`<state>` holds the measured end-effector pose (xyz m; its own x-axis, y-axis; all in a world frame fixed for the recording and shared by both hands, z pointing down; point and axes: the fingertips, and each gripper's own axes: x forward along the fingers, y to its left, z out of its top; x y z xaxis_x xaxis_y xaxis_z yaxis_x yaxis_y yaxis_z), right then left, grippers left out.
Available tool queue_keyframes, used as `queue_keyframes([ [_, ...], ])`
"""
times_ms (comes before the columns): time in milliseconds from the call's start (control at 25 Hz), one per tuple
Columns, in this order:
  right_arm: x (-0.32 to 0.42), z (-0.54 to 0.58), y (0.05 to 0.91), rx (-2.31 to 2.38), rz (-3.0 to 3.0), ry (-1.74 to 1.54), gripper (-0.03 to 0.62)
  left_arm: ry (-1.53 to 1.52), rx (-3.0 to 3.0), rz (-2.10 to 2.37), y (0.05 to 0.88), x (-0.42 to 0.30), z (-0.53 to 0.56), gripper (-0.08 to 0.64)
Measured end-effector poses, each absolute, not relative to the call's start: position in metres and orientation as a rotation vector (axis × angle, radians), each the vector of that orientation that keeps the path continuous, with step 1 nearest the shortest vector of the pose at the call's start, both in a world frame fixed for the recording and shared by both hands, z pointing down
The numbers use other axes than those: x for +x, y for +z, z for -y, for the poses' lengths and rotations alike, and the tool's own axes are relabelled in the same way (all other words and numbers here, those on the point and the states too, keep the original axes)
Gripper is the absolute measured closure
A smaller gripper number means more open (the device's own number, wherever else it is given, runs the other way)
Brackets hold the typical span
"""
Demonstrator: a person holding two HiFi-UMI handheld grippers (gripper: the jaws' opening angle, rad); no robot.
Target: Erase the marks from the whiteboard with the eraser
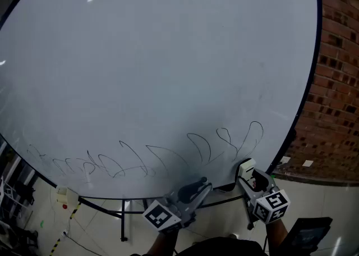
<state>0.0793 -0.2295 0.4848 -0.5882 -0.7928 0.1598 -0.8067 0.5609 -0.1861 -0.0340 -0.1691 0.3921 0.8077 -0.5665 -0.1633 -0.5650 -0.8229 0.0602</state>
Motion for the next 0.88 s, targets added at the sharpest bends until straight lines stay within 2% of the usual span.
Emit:
queue_keyframes([
  [160, 0.081, 0.237, 0.488, 1.41, 2.685, 0.353, 0.365, -0.268, 2.963, 0.946, 0.393, -0.035, 0.169, 0.497],
  [600, 0.153, 0.267, 0.477, 1.722, 2.573, 0.382, 0.365, -0.258, 2.951, 0.994, 0.392, -0.045, 0.17, 0.499],
  [880, 0.081, 0.253, 0.488, 1.581, 2.622, 0.331, 0.365, -0.249, 2.935, 1.018, 0.393, -0.055, 0.167, 0.497],
])
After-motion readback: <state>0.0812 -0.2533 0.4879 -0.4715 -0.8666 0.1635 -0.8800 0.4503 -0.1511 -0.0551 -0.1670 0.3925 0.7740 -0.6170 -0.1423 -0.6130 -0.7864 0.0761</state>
